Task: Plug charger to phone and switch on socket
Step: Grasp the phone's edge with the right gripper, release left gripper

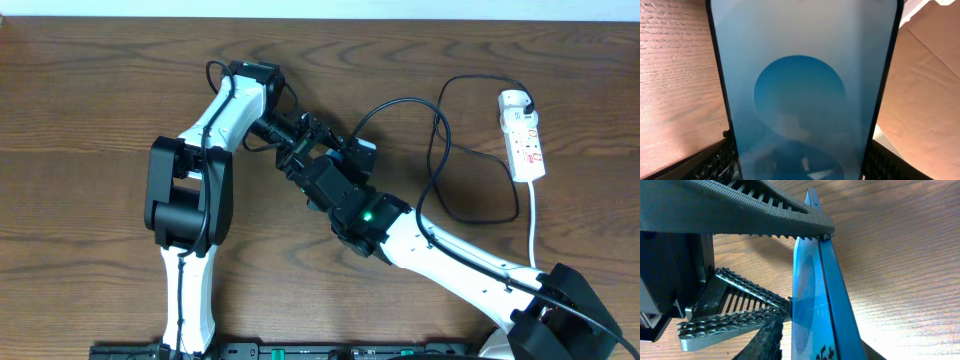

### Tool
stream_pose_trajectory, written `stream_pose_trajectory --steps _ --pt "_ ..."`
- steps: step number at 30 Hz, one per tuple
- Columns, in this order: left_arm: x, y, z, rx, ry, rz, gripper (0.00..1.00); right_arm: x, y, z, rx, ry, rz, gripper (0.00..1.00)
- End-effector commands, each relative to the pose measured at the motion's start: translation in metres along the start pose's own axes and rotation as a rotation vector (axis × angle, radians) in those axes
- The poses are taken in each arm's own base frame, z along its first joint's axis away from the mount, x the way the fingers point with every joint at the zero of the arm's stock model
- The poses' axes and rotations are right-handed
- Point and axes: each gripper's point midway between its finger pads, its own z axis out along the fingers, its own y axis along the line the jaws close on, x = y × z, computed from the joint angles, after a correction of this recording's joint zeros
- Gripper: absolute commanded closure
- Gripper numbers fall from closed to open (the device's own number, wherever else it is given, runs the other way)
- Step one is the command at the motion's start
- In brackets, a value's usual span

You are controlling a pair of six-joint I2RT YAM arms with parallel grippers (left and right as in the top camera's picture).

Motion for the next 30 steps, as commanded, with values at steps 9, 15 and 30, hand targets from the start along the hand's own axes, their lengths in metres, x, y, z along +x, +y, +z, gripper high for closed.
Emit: stream_pose_trajectory --steps 9,15,30 --pt "0.012 -0.013 -0.008 0.029 -0.005 0.033 0.36 -0.006 0.009 -0.003 -0.020 -0.028 0.006 0.88" --pt "0.012 -0.013 -0.008 0.029 -0.005 0.033 0.36 -0.007 0.011 -0.003 -0.027 -0.032 0.009 0.97" --pt "-0.003 -0.014 -0.021 0.061 -0.056 0.065 0.23 -0.047 -0.002 -0.025 -0.003 -0.136 -0.034 0.99"
